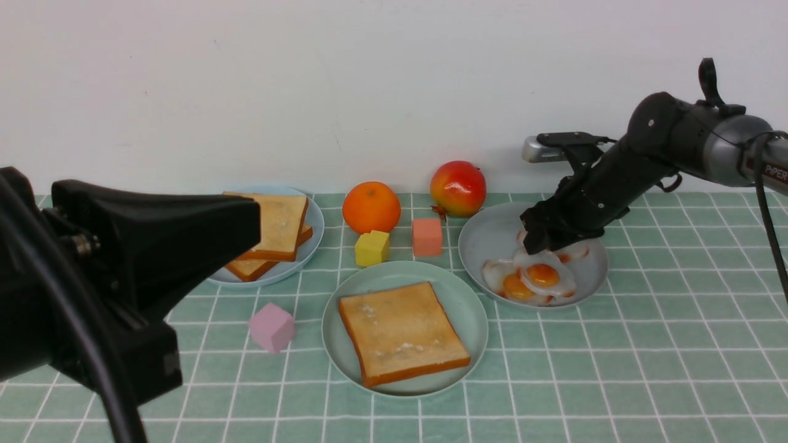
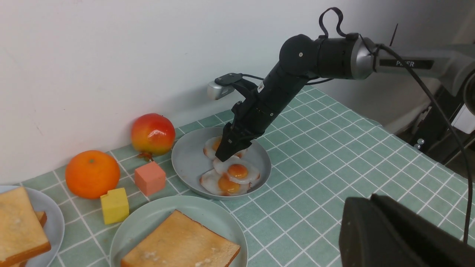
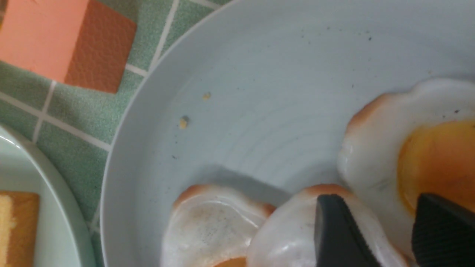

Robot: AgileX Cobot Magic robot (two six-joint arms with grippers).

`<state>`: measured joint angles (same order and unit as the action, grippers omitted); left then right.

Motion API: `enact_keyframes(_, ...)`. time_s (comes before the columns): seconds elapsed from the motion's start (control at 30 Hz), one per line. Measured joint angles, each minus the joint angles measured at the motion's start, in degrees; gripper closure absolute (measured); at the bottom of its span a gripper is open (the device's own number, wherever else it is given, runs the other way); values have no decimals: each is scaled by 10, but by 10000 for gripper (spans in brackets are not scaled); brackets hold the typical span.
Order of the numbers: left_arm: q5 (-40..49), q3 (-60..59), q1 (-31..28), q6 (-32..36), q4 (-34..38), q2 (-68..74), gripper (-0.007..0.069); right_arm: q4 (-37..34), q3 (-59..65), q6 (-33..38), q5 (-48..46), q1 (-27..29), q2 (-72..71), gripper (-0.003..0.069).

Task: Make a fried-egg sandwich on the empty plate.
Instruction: Use the right arm to grab a fried egg

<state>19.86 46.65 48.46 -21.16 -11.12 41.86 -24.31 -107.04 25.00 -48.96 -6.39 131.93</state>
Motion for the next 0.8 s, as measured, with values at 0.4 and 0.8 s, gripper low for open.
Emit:
enact_keyframes(0.4,0,0,0,0,-12,0,596,14,-2,-1,-15,0,-3,473)
enact_keyframes(0.8,0,0,0,0,-13,0,588,29,-2,-10,-30,0,-9,371)
